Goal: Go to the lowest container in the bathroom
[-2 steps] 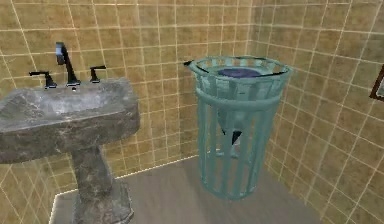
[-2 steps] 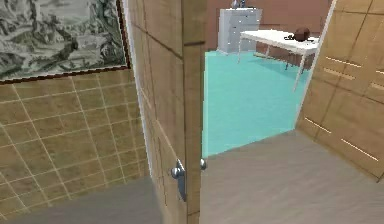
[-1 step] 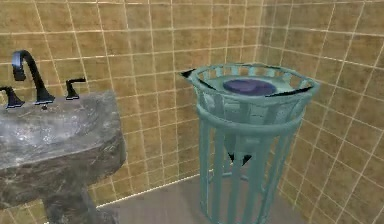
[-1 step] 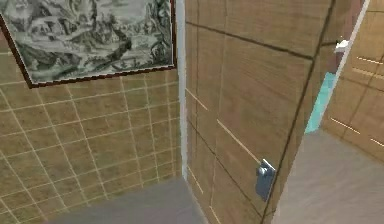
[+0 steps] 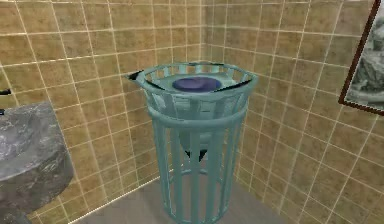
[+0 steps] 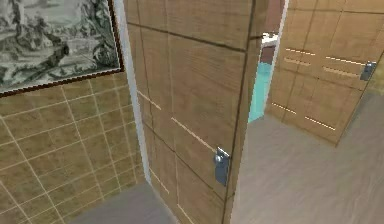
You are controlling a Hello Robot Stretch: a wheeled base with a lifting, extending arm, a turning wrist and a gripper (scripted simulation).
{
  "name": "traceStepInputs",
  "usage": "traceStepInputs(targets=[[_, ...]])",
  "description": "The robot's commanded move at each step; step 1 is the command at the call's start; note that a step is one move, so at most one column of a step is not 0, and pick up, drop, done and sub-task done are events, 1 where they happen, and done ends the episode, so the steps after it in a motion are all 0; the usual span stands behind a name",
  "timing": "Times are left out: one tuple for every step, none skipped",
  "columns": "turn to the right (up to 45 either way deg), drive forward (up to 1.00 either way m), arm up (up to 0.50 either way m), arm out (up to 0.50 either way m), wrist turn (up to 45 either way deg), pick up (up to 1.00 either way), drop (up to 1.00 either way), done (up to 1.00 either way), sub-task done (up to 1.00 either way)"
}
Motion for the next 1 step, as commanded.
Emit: traceStepInputs(targets=[[0.0,0.00,0.00,0.00,0.0,0.00,0.00,1.00,0.00]])
